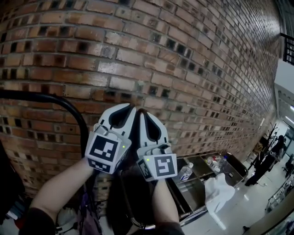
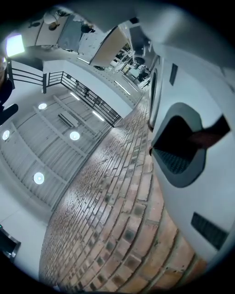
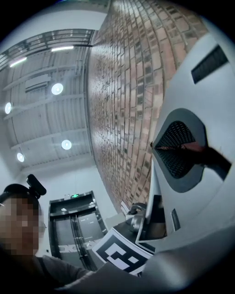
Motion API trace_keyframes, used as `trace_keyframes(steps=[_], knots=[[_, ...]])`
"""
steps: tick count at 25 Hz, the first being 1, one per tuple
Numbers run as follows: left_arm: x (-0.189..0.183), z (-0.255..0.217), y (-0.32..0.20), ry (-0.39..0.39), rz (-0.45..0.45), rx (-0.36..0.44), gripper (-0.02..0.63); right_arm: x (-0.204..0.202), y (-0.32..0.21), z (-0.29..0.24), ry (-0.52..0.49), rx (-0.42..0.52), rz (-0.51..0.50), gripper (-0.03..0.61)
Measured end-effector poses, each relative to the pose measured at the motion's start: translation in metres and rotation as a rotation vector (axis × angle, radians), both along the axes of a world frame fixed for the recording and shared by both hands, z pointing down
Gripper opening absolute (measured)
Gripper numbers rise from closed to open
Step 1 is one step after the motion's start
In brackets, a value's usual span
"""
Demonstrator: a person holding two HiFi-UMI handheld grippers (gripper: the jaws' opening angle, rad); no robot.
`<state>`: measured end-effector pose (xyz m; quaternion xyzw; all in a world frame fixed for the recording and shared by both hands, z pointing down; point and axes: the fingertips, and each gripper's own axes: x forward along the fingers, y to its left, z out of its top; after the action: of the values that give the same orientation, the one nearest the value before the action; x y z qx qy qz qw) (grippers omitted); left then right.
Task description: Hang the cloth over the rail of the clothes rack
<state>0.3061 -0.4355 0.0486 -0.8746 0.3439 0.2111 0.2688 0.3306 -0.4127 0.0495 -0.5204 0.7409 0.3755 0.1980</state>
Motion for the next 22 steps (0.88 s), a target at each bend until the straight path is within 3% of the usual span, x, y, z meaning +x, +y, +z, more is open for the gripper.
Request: trace_keyframes(steps=[5, 10, 14, 18, 20, 22], knots=[[-0.002, -0.023, -0.005, -0.025, 0.004, 0.007, 0.023, -0.007, -0.001, -0.019, -0.017, 0.040, -0.016, 0.023], [-0.015, -0.050, -0.014, 0.012, 0.038, -0.032, 0.023, -0.017, -0.005, -0.030, -0.074, 0.022, -0.041, 0.023], [-0.032, -0.081, -0.004, -0.025, 0.017, 0.122, 0.025, -0.026, -0.005, -0.033, -0.136, -0.020, -0.095, 0.023], [-0.064, -0.125, 0.010, -0.048, -0.031, 0.264, 0.025, -0.046, 0.005, -0.050, -0.158, 0.012, -0.146, 0.023], [-0.086, -0.143, 0.008, -0.068, -0.062, 0.285, 0.025, -0.068, 0.010, -0.056, -0.130, 0.028, -0.153, 0.023], [-0.106, -0.152, -0.003, -0.116, -0.081, 0.257, 0.025, -0.088, 0.009, -0.057, -0.112, 0.025, -0.157, 0.023]])
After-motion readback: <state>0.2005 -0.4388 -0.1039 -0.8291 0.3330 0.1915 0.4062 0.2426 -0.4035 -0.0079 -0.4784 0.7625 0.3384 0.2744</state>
